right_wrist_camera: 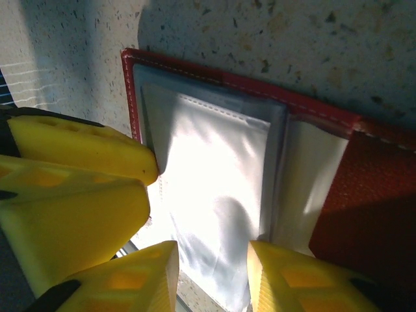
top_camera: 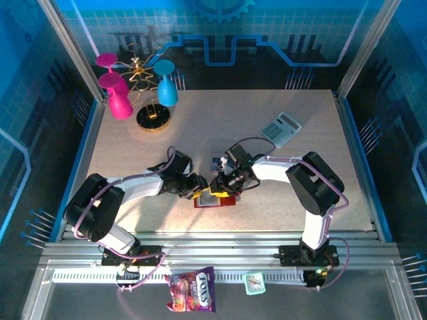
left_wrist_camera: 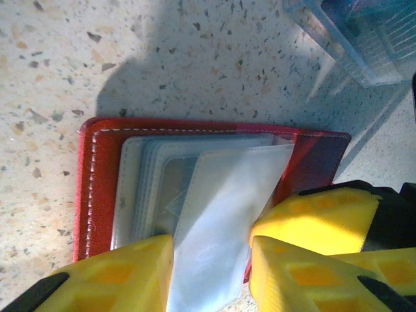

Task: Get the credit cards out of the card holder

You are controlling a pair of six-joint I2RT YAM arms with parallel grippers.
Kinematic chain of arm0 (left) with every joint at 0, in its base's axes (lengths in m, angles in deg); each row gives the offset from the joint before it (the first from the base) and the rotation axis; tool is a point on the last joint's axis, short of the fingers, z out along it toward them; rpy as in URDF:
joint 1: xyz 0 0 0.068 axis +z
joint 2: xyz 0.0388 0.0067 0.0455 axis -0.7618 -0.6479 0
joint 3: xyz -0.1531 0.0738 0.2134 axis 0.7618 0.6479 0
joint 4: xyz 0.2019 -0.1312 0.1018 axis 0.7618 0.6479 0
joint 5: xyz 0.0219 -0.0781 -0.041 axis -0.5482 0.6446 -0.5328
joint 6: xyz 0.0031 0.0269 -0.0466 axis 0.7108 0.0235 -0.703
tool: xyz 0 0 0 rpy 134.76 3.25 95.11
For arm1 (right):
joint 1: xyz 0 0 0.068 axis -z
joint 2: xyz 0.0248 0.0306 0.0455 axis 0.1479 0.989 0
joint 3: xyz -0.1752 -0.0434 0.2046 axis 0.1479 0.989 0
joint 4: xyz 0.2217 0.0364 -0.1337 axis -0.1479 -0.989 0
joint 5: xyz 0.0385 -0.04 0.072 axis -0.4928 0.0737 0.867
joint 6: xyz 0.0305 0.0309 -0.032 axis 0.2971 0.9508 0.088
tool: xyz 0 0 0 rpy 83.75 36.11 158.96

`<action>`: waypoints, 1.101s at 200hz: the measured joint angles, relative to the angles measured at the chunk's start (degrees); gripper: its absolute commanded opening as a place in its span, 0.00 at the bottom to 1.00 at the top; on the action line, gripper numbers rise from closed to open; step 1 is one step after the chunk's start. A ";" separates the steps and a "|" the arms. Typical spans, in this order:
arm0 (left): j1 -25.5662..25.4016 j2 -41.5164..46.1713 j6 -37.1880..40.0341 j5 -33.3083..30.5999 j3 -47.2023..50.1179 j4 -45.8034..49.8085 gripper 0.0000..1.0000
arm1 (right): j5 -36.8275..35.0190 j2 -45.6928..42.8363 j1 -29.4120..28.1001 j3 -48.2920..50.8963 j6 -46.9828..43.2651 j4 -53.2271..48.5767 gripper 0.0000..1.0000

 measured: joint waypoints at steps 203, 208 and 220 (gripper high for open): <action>-0.63 0.35 -0.90 -0.35 0.00 0.22 0.38 | -0.04 -3.15 0.28 0.46 0.44 0.11 0.34; -0.63 0.35 -0.90 -0.35 -0.04 0.24 0.38 | -0.07 -3.56 0.33 0.46 0.44 0.09 0.34; -0.63 0.35 -0.90 -0.35 -0.17 0.26 0.38 | -0.13 -4.55 0.52 0.46 0.42 -0.22 0.34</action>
